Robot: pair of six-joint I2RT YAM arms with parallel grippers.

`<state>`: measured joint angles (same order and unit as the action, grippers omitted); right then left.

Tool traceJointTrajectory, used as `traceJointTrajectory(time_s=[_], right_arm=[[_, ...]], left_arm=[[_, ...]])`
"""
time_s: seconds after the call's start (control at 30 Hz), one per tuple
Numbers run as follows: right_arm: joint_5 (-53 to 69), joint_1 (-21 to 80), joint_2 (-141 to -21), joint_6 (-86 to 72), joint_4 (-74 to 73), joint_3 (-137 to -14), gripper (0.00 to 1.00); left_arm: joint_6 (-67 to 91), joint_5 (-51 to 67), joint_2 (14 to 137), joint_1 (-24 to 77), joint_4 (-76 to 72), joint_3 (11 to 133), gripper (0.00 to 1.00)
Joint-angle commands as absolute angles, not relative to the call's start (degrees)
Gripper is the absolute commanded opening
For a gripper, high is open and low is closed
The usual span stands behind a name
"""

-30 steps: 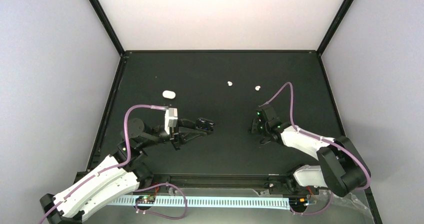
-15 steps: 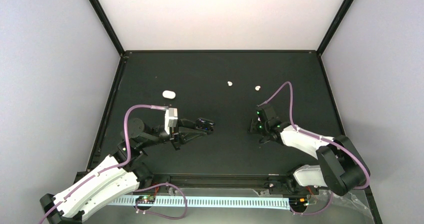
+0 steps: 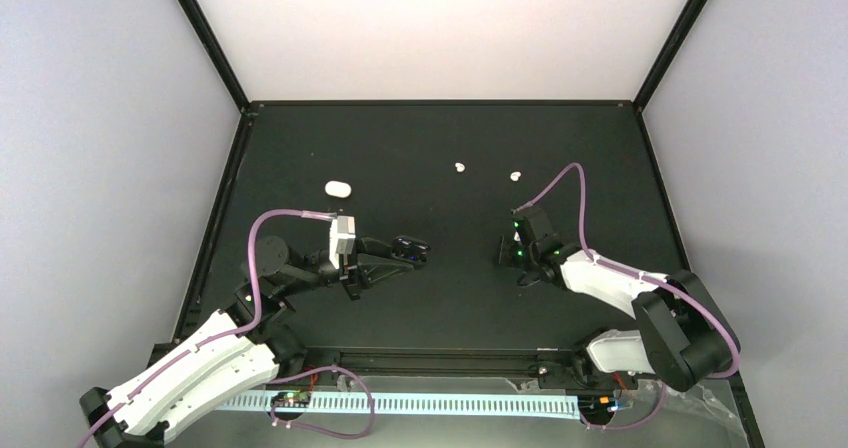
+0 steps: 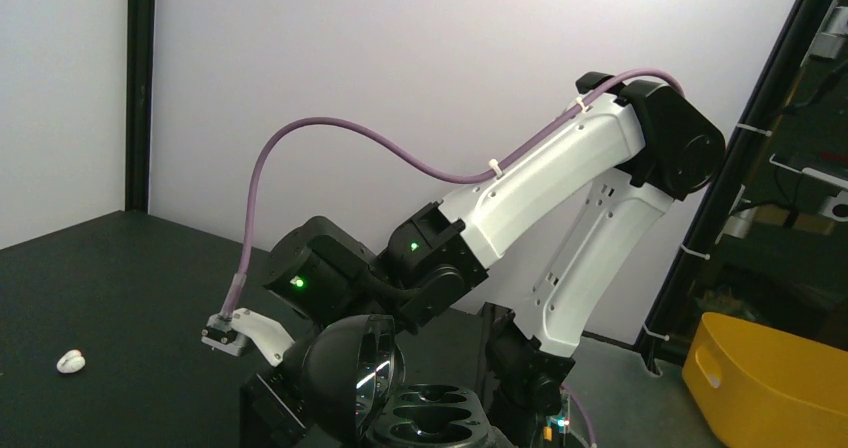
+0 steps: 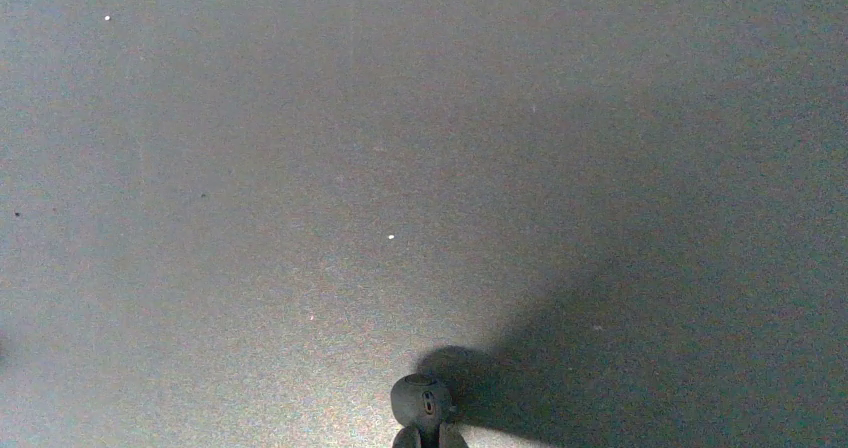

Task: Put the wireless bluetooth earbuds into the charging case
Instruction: Pick up the earbud from the center of the board.

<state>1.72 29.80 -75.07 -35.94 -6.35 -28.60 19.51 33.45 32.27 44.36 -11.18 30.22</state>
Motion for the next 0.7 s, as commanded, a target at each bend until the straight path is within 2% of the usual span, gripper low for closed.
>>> traceJointTrajectory(time_s=[0.0,0.23,0.43,0.53,0.67], right_arm=[[2.68,29.71,-75.06,-36.10,-5.95,-29.40,0.01],[1.35,29.68,-69.35,-36.16,-8.88,-29.96,0.01],[4.95,29.71,-52.21,-29.95,-10.25,-30.65,0.01],[16.77,29.71,-43.12,-24.70,-5.14,-29.56,0.01],[35.95,29.79,-36.71,-22.90,-0.31,-31.38,0.01]], left_arm=[[19.33,34.21,32.57,44.65,-11.80,30.41,0.02],[19.15,34.25,32.40,44.66,-11.78,30.50,0.01],[19.78,34.85,32.17,44.69,-12.73,30.46,0.02],[20.04,36.66,32.51,44.67,-14.19,30.30,0.02],[20.14,39.09,32.39,44.74,-15.26,30.31,0.02]])
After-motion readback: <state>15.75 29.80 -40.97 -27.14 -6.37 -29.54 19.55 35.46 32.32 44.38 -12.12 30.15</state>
